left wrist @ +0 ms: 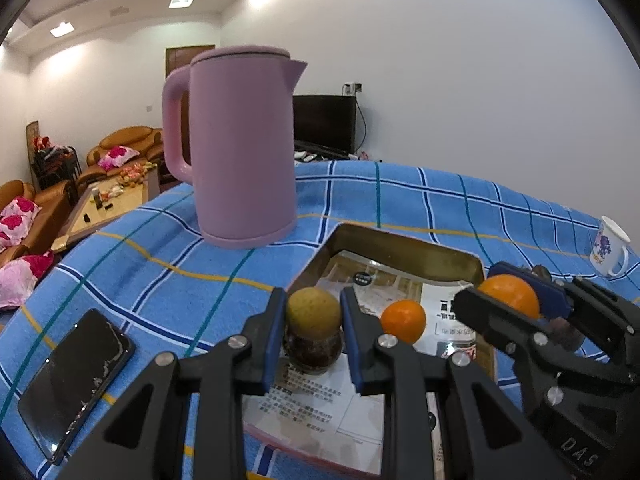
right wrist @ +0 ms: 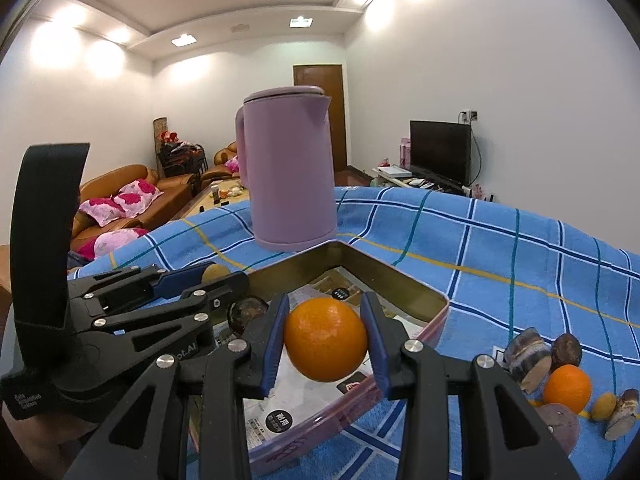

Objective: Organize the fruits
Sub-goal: 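Hold the yellow-green fruit and tangerine above the open tin with both grippers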

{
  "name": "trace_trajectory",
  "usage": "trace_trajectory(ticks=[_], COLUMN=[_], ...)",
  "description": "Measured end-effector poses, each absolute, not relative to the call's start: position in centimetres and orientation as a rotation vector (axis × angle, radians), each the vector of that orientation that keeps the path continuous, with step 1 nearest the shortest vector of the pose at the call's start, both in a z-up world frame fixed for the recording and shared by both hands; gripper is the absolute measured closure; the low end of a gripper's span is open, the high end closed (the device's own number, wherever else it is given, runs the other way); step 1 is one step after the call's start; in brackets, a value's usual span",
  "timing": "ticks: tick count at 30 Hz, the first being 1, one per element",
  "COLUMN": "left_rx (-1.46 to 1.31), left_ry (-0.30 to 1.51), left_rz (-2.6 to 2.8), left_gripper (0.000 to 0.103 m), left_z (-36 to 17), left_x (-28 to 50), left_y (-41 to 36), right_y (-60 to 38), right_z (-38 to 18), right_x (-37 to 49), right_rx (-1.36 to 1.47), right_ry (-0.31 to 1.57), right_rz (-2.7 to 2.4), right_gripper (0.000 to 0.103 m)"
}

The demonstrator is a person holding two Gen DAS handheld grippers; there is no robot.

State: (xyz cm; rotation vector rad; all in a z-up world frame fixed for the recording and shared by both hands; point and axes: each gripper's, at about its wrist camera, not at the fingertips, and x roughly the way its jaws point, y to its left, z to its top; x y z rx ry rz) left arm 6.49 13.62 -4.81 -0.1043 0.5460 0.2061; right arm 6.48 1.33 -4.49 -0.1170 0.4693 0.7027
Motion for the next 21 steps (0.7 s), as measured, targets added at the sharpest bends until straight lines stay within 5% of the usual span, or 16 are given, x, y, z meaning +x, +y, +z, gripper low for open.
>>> trace_trajectory(ticks=[21], left_rx=[-0.139], left_ry=[0.672], left_rz=[0.193], left_gripper=[0.075], left_z=[-6.2], left_x=[8.4], left_y=[14.4], right_y=[2.3], right_z=[-5.2], right_x=[7.4], right_rx=[-0.150], right_ry=[0.571], right_rz=[0.725], right_gripper=[0.064])
